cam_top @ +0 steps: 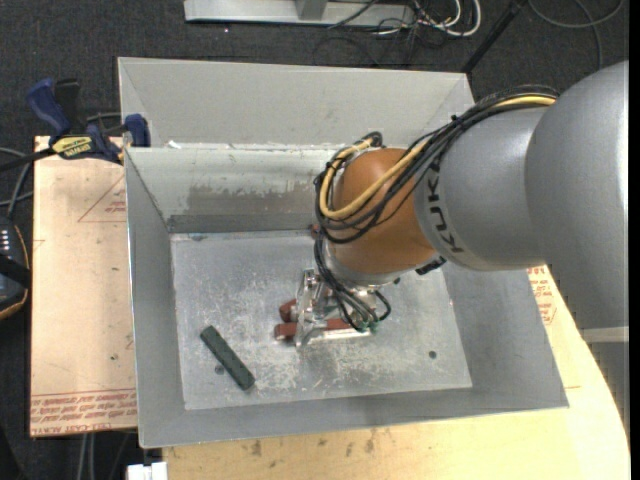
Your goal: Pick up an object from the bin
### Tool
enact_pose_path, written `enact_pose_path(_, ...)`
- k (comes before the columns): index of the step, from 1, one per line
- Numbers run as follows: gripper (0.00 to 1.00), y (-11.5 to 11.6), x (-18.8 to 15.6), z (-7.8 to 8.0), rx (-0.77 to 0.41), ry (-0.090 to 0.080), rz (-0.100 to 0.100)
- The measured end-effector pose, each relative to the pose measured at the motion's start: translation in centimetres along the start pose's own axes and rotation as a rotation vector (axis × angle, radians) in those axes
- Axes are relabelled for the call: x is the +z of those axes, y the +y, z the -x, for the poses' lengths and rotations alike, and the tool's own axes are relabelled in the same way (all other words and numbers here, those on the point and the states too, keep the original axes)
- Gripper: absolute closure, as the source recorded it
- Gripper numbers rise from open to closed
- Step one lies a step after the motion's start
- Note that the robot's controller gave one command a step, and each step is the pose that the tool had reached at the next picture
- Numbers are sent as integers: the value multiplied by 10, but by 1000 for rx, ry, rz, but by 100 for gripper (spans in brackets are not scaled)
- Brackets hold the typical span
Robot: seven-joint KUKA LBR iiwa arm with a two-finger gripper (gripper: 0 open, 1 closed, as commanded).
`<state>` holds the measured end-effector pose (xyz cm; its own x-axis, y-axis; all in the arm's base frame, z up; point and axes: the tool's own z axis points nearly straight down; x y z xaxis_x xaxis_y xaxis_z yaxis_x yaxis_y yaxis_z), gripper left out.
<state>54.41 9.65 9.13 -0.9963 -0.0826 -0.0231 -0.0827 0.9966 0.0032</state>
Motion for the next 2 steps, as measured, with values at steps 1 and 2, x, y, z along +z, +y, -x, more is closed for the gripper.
enact_pose_path(1, 100, -1, -23, 2, 1, 24, -2)
enact_pose_path(2, 100, -5, -57, -2, -5, 23, -2)
